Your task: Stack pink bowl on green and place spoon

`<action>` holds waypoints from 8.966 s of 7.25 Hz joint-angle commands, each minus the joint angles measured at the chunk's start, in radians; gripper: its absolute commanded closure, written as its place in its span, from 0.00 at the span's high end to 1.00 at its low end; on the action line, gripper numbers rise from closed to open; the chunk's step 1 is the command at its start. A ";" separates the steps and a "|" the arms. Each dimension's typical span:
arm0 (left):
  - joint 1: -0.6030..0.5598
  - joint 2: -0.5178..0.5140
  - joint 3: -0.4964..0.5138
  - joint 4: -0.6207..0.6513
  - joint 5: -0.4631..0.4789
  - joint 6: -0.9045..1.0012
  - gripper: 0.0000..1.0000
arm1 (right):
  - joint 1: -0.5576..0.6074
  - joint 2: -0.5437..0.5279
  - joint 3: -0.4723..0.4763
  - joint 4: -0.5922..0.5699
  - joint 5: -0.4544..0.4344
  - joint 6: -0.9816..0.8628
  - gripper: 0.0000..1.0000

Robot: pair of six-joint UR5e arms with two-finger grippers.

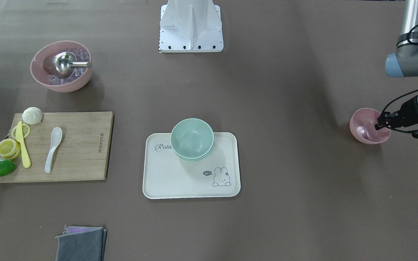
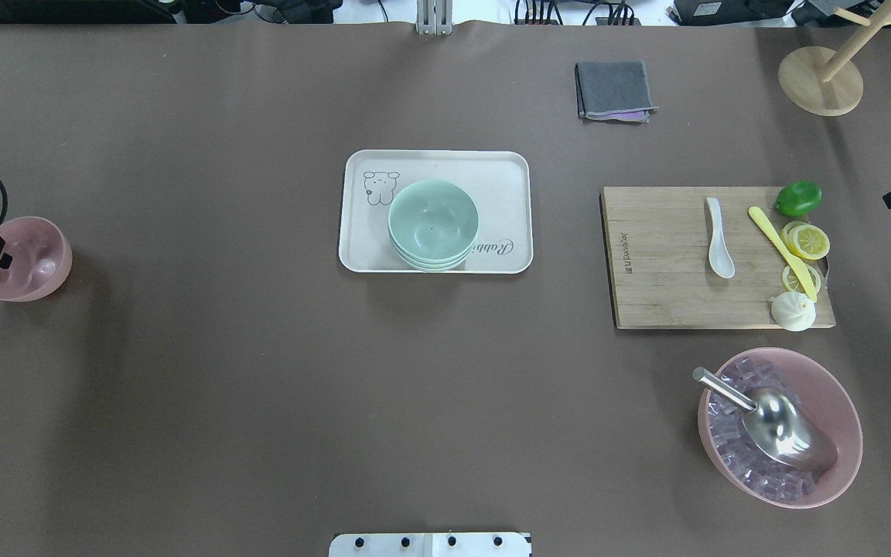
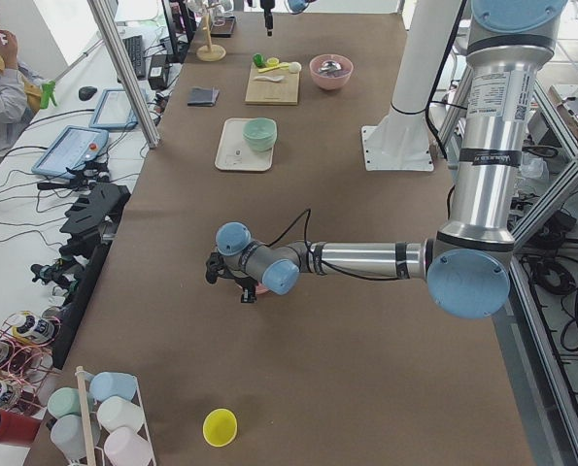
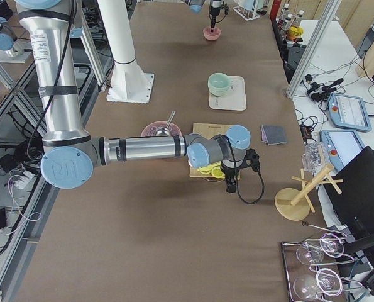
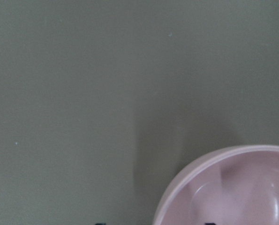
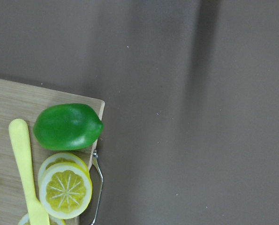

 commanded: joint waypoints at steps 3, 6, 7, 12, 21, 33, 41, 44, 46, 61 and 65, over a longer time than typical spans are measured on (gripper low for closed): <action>0.010 -0.136 -0.061 0.041 -0.009 -0.215 0.00 | -0.017 0.008 0.003 0.000 -0.019 0.046 1.00; 0.169 -0.454 -0.197 0.336 0.009 -0.532 0.00 | -0.121 0.048 0.006 0.101 -0.062 0.315 1.00; 0.188 -0.568 -0.209 0.410 0.030 -0.612 0.00 | -0.196 0.063 0.002 0.167 -0.094 0.468 1.00; 0.412 -0.810 -0.094 0.423 0.251 -0.831 0.00 | -0.341 0.126 0.006 0.172 -0.103 0.734 0.98; 0.473 -0.776 -0.048 0.323 0.273 -0.826 0.00 | -0.364 0.154 -0.006 0.164 -0.109 0.755 0.95; 0.375 -0.744 -0.051 0.282 0.214 -0.793 0.98 | -0.388 0.153 -0.017 0.160 -0.131 0.767 0.63; 0.279 -0.400 -0.388 0.283 0.163 -0.623 0.98 | -0.426 0.320 -0.008 0.090 -0.139 0.906 0.00; 0.145 -0.148 -0.487 0.272 0.063 -0.356 0.98 | -0.557 0.546 -0.018 0.082 -0.219 1.226 0.00; 0.127 -0.127 -0.479 0.272 0.063 -0.317 0.98 | -0.617 0.669 -0.052 0.040 -0.293 1.331 0.00; -0.077 0.104 -0.443 0.283 0.064 0.182 0.98 | -0.200 0.164 0.195 -0.059 -0.078 0.535 1.00; -0.206 0.260 -0.373 0.285 0.072 0.410 0.98 | 0.165 0.018 -0.038 -0.056 0.079 0.070 1.00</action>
